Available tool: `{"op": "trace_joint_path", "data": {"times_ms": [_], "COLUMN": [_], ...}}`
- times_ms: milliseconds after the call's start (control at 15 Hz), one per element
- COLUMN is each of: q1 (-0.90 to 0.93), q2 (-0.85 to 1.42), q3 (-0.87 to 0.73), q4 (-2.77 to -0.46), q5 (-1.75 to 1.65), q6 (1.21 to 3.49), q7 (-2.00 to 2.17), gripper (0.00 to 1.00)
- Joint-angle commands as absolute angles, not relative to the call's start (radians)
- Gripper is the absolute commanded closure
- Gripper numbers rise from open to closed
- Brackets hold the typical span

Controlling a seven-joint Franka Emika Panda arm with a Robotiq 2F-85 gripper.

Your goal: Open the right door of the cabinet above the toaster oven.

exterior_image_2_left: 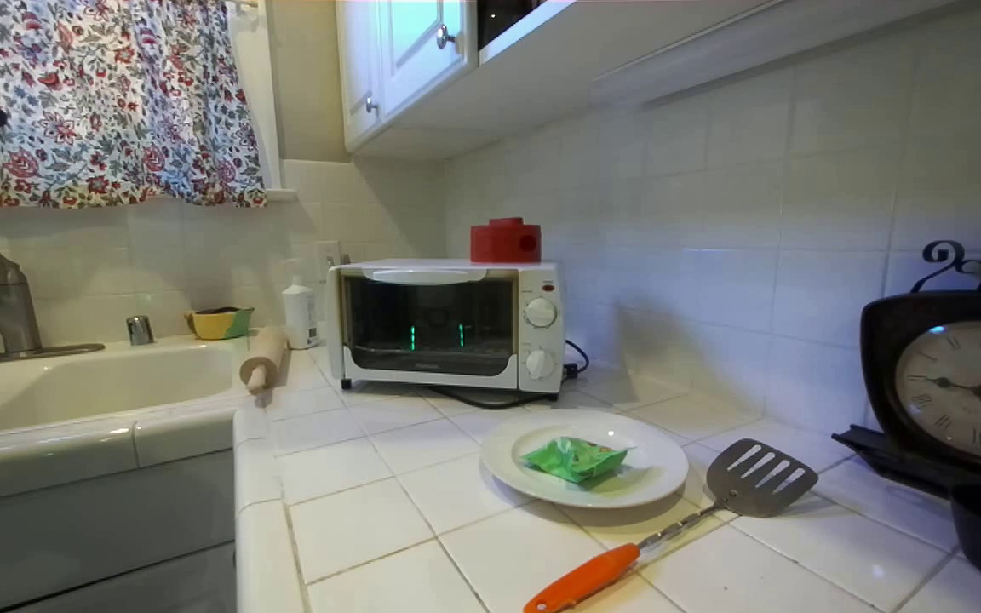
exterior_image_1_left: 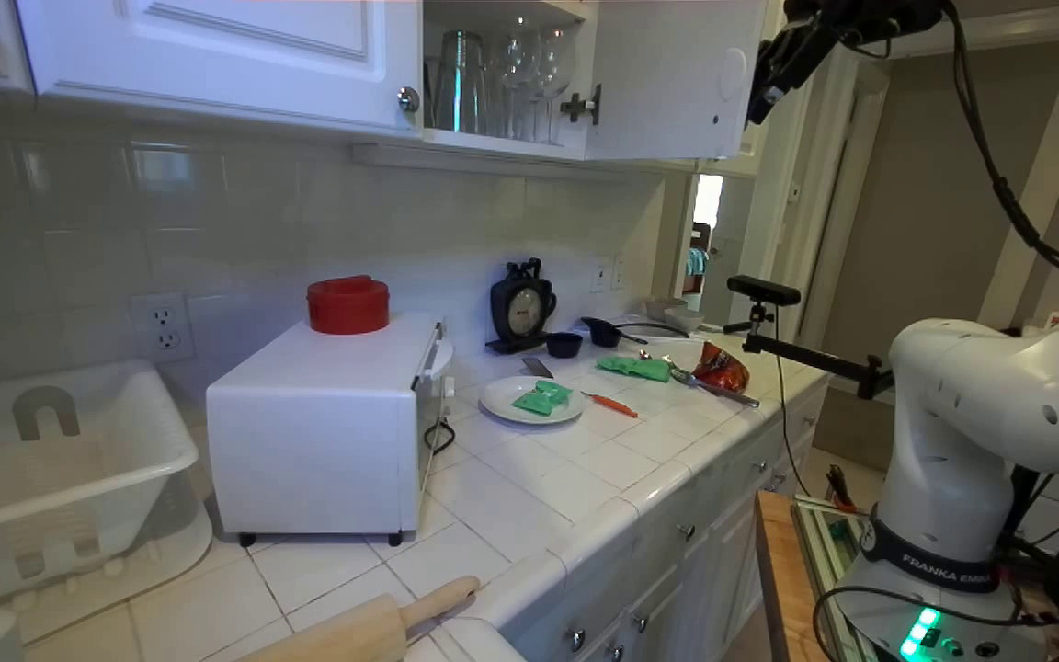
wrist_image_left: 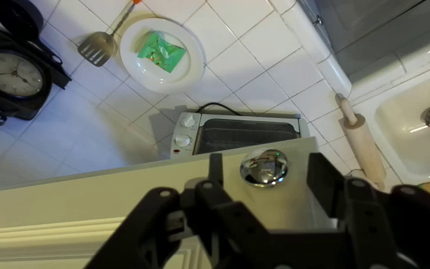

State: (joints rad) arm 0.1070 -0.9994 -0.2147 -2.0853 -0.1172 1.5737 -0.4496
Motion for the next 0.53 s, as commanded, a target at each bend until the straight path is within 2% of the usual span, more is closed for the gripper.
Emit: {"op": "trace_joint_path", "data": {"times_ms": [0, 67, 133, 467], "q1": [0.121, 0.123, 0.124, 0.111], "q2": [-0.984, -0.985, -0.985, -0.991], "q3": [-0.240, -0.244, -0.246, -0.203], "q4": [-1.999, -1.985, -1.972, -1.892], "q5": [-0.152, -0.155, -0.161, -0.253], "q6": [1.464, 1.438, 1.405, 1.172], "q7": [-0.528, -0.541, -0.555, -0.586], "gripper": [0.08, 0.02, 0.00, 0.00]}}
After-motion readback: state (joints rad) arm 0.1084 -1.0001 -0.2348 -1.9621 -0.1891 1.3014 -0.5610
